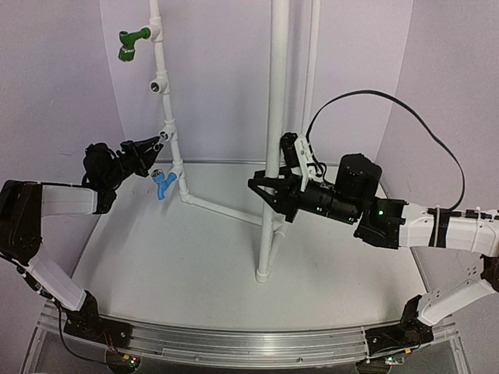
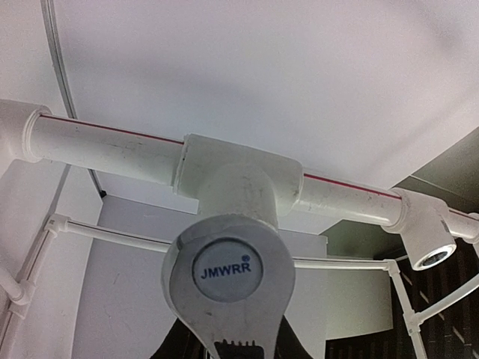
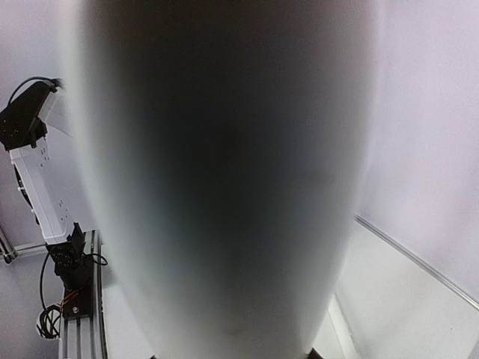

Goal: Install the water faucets

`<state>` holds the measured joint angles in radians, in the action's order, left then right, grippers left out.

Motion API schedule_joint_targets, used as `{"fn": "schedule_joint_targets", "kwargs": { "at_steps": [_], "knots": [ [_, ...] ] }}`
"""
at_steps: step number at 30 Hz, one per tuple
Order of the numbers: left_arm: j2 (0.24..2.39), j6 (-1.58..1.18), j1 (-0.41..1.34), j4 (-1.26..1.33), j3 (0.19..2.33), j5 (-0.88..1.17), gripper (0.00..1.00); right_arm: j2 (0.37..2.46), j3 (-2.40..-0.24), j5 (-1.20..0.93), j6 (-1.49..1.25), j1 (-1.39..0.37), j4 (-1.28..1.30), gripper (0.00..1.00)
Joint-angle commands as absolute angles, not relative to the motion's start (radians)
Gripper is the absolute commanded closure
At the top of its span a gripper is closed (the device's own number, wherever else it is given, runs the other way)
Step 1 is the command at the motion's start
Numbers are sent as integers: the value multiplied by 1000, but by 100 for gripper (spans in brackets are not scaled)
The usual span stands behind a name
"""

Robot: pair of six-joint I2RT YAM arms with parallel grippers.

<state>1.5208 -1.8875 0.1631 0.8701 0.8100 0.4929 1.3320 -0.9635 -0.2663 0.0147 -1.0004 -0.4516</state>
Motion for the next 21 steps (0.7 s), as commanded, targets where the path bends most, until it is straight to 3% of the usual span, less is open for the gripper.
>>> {"fn": "schedule_joint_targets", "kwargs": {
  "at_steps": [1, 21],
  "knots": [
    [1462, -1762, 166, 771, 882, 469, 100, 1285, -955, -386, -240, -1036, -490, 100],
    [1387, -1511, 194, 537, 940, 378, 100, 1284, -966, -407, -253, -1036, -489, 100]
  ]
}}
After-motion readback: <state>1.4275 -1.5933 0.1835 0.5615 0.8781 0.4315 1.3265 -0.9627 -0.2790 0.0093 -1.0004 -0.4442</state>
